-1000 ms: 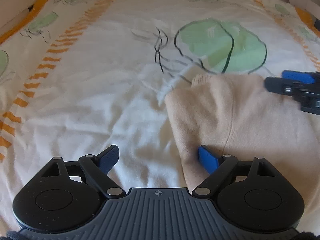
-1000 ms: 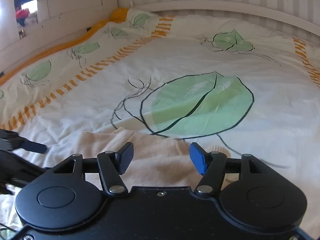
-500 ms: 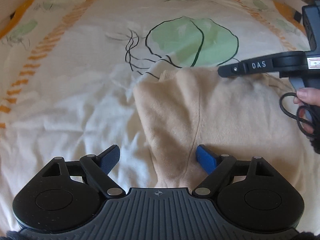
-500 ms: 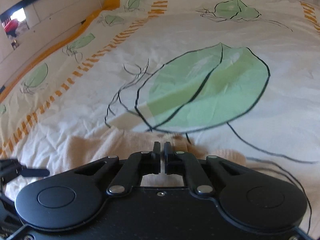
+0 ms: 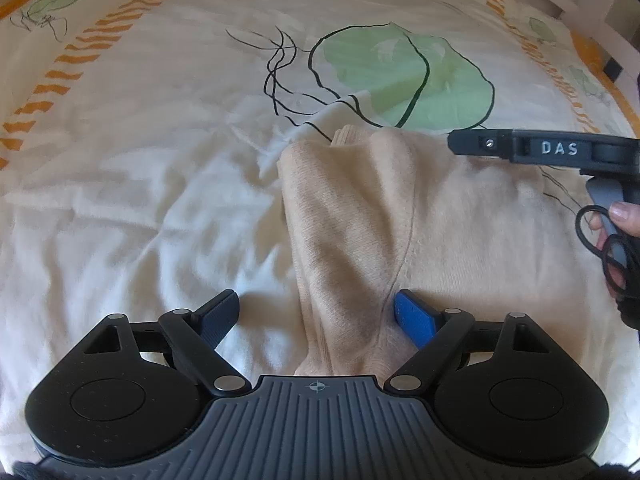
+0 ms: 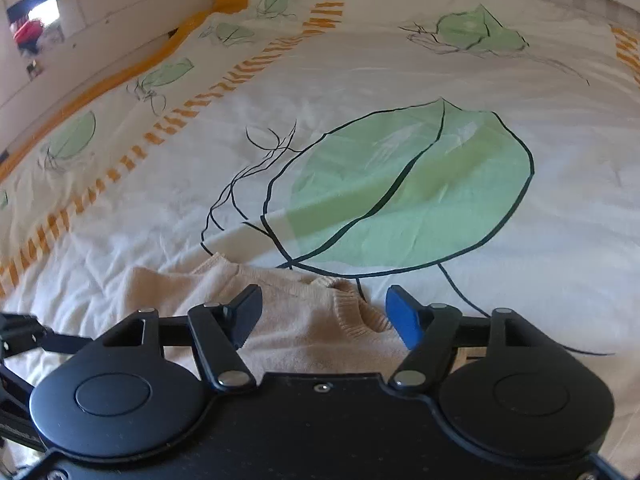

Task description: Fold small clothes

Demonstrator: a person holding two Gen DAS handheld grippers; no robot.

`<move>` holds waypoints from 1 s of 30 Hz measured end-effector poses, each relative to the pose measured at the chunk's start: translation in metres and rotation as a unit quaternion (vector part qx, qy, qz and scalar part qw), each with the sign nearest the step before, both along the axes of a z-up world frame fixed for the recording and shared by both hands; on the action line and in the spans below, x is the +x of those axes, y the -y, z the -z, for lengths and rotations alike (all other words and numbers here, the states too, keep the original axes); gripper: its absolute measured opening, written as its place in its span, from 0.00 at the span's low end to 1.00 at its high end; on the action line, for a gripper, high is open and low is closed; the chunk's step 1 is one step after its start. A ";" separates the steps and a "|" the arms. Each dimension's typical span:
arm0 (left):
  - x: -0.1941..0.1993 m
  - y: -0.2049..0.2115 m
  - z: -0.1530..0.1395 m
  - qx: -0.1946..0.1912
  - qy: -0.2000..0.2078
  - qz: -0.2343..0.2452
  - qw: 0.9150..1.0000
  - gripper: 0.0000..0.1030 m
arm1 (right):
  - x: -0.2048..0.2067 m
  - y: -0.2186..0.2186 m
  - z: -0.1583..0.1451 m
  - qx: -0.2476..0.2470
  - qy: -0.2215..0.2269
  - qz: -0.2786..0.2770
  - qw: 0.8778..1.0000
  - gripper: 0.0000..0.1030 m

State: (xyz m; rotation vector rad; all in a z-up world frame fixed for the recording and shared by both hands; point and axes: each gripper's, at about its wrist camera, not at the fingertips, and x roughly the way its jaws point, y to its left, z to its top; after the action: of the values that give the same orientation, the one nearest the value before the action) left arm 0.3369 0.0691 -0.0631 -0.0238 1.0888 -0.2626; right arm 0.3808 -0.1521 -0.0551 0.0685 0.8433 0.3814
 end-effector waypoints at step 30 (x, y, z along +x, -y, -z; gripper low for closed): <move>-0.010 -0.036 -0.014 -0.051 0.050 -0.050 0.996 0.84 | -0.082 0.101 0.015 0.179 -0.015 0.156 0.971 0.91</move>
State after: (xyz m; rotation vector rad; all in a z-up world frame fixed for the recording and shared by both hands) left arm 0.3265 0.1049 -0.0487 -0.1547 0.9707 -0.2263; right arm 0.2991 -0.2534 -0.0703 0.5374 0.7704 0.2313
